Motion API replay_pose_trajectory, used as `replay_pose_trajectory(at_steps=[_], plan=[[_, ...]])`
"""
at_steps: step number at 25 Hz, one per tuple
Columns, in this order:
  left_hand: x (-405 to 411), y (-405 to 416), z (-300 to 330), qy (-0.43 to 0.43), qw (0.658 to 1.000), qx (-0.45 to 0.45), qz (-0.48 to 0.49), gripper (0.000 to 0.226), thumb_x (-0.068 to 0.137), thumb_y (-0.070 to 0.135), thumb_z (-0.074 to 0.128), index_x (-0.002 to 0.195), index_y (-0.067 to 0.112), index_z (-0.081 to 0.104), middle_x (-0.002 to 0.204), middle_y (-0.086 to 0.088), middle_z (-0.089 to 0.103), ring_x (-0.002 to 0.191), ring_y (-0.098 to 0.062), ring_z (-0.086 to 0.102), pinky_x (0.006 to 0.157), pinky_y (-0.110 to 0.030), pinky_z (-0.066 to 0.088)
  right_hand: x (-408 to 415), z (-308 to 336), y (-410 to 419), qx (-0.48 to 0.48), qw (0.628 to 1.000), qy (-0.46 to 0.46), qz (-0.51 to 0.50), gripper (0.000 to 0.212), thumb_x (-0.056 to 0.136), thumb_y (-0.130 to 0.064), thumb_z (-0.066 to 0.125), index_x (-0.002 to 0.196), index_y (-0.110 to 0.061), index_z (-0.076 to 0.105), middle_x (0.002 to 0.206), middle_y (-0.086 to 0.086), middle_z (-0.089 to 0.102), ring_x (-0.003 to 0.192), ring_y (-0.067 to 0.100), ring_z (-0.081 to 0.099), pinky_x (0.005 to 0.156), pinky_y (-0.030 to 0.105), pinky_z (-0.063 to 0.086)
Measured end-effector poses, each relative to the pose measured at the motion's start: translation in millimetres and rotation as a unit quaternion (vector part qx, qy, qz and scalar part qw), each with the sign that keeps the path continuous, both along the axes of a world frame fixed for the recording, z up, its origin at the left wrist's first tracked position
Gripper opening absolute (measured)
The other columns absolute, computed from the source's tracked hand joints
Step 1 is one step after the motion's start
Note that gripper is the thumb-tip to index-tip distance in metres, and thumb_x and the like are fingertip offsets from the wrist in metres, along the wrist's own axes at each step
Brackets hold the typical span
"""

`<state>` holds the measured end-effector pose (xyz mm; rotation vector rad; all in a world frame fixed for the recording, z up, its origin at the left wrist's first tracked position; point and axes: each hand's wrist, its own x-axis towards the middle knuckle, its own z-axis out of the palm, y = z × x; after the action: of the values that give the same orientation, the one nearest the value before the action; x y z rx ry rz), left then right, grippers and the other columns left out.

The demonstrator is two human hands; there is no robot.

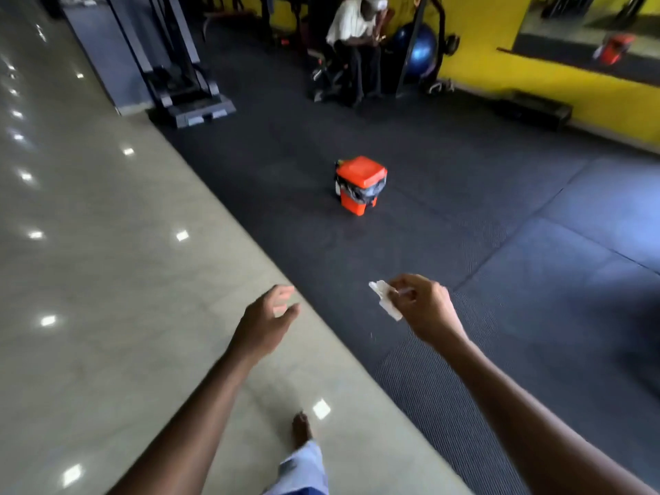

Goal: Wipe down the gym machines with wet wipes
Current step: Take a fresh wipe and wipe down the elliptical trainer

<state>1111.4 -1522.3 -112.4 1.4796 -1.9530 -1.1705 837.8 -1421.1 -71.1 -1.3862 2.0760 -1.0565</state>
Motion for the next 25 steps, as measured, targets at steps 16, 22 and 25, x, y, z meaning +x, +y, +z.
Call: replay_pose_trajectory(at_steps=[16,22,25], plan=[[-326.7,-569.8,-37.6,-0.012,0.983,0.065,-0.169,0.04,0.099,0.025,0.068,0.136,0.017,0.059,0.141,-0.004,0.059,0.115,-0.015,0.065,0.093,-0.025,0.049,-275.9,-62.8,-472.3,0.025,0.982,-0.103,-0.155,0.04,0.091,0.006,0.063,0.088,-0.029,0.08,0.097,0.0,0.072,0.073,0.018,0.076,0.065,0.04,0.065],[-406.8,-748.0,-41.4,-0.027,0.988,0.058,-0.138,0.039,0.098,0.025,0.068,0.136,0.017,0.06,0.142,-0.001,0.058,0.121,-0.021,0.064,0.098,-0.032,0.051,-369.2,-61.8,-651.7,0.076,0.989,-0.065,-0.11,0.023,0.09,-0.019,0.075,0.105,-0.036,0.077,0.104,-0.014,0.066,0.089,0.005,0.068,0.076,0.025,0.056],[-458.1,-828.1,-59.7,-0.03,0.986,0.079,-0.146,0.04,0.098,0.024,0.068,0.137,0.016,0.059,0.143,-0.001,0.058,0.121,-0.021,0.064,0.096,-0.029,0.05,-423.5,-71.4,-742.3,0.081,0.99,-0.045,-0.103,0.013,0.091,-0.027,0.076,0.1,-0.035,0.078,0.101,-0.015,0.068,0.087,0.0,0.067,0.074,0.014,0.051]])
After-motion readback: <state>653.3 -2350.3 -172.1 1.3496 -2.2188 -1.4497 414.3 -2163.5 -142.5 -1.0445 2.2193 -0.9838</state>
